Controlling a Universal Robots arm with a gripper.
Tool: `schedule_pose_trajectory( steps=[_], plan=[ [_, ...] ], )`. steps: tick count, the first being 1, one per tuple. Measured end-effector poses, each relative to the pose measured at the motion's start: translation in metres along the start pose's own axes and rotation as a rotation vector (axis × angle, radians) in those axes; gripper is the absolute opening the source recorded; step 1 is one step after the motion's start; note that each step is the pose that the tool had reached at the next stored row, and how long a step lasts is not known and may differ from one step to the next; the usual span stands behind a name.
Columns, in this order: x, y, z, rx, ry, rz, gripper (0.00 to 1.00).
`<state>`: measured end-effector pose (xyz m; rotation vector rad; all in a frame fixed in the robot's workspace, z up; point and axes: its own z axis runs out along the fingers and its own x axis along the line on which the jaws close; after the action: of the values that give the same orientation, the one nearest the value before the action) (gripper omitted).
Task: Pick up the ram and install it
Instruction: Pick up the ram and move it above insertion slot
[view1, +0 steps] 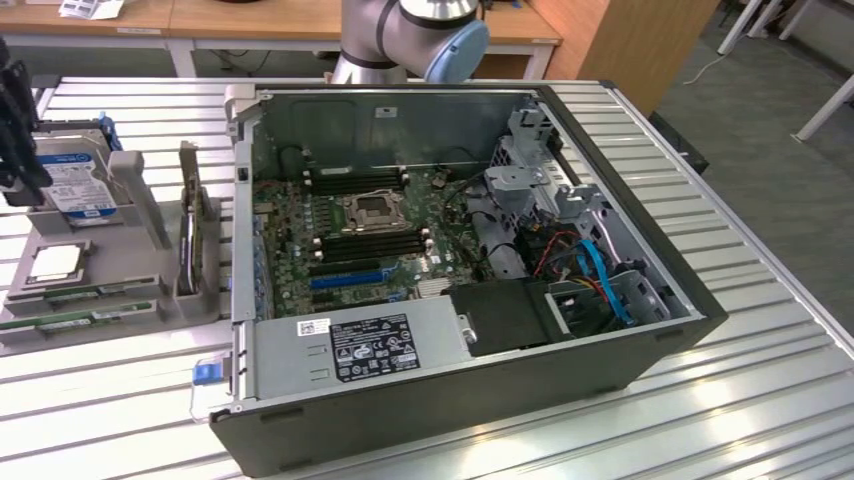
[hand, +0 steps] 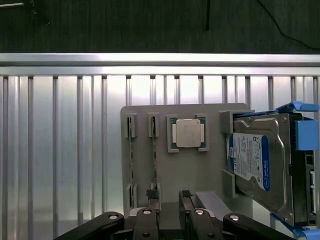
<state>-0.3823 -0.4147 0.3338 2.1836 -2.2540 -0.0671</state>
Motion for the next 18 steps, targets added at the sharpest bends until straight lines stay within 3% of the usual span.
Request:
schedule_pose_trajectory(
  steps=[18],
  plan=[
    [0.001, -0.0010, 0.0298, -0.0001, 0.0001, 0.000, 0.29]
  ],
)
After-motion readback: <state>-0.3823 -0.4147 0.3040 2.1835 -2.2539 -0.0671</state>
